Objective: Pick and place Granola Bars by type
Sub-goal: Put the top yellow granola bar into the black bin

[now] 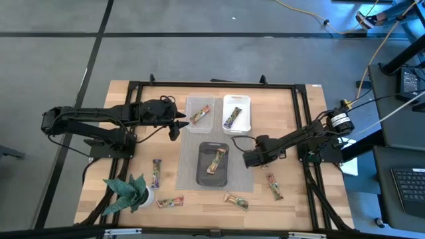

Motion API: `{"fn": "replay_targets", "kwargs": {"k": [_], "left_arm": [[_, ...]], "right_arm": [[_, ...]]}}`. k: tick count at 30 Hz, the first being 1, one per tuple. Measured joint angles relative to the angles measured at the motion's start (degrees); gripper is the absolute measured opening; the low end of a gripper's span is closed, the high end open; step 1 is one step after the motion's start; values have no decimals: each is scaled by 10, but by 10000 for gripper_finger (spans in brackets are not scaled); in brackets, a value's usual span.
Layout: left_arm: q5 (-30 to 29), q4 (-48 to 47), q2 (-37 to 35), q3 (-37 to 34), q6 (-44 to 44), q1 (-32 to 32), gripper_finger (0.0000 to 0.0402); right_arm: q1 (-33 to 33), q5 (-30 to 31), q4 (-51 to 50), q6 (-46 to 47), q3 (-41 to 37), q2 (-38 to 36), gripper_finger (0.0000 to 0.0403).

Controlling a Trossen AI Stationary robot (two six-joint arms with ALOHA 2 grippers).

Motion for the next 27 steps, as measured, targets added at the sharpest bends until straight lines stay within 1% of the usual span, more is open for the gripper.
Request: {"fn": "replay_targets", "kwargs": {"k": [6, 17, 27], "left_arm": [[0, 0, 0, 0, 0, 0, 188], [0, 0, 0, 0, 0, 0, 187], [0, 0, 0, 0, 0, 0, 187]], "right_arm": [[0, 3, 6, -47, 0, 0, 140], [0, 5, 2, -51, 2, -1, 140], [0, 6, -16, -92, 26, 0, 140]]}}
